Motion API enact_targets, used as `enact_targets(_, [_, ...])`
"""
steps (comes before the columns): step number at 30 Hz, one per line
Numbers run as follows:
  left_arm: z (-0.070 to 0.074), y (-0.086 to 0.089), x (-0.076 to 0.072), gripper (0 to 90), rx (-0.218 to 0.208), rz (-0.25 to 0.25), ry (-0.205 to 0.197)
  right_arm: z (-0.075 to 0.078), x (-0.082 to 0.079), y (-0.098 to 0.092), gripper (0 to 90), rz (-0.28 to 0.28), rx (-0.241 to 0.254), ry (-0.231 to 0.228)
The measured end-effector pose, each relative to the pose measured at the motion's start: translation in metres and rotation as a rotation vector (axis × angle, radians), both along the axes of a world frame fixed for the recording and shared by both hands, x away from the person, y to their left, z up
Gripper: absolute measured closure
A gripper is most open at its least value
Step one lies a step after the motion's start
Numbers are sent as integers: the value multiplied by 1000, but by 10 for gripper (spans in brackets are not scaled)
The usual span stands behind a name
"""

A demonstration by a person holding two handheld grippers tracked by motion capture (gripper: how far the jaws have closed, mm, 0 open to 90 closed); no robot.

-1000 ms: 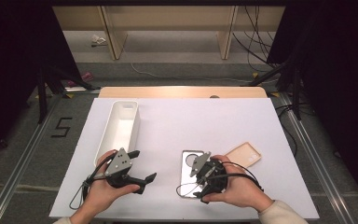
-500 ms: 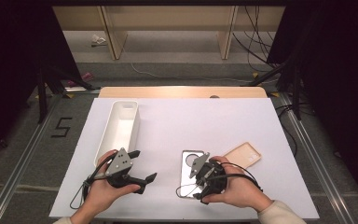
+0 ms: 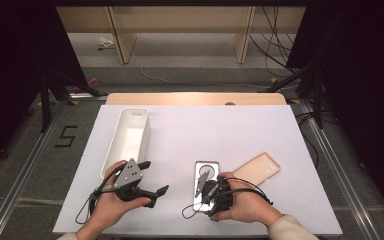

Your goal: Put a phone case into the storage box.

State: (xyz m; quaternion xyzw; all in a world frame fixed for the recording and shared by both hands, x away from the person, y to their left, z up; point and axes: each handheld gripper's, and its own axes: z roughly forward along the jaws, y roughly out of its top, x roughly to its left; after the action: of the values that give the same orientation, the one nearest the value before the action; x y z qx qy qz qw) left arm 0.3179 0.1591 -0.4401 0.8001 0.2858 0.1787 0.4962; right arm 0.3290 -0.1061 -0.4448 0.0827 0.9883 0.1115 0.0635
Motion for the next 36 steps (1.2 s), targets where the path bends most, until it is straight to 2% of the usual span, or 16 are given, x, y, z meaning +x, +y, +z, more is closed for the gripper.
enact_targets(10, [0, -1, 0, 54, -1, -1, -2, -7, -1, 11, 390, 29, -56, 5])
enact_targets(22, [0, -1, 0, 54, -3, -3, 0, -11, -2, 18, 507, 54, -93, -7])
enact_targets(28, [-1, -1, 0, 54, -4, -5, 1, -10, -7, 22, 660, 90, -114, 7])
enact_targets(36, [-1, -2, -1, 54, -1, -10, 1, -11, -11, 23, 780, 114, -124, 15])
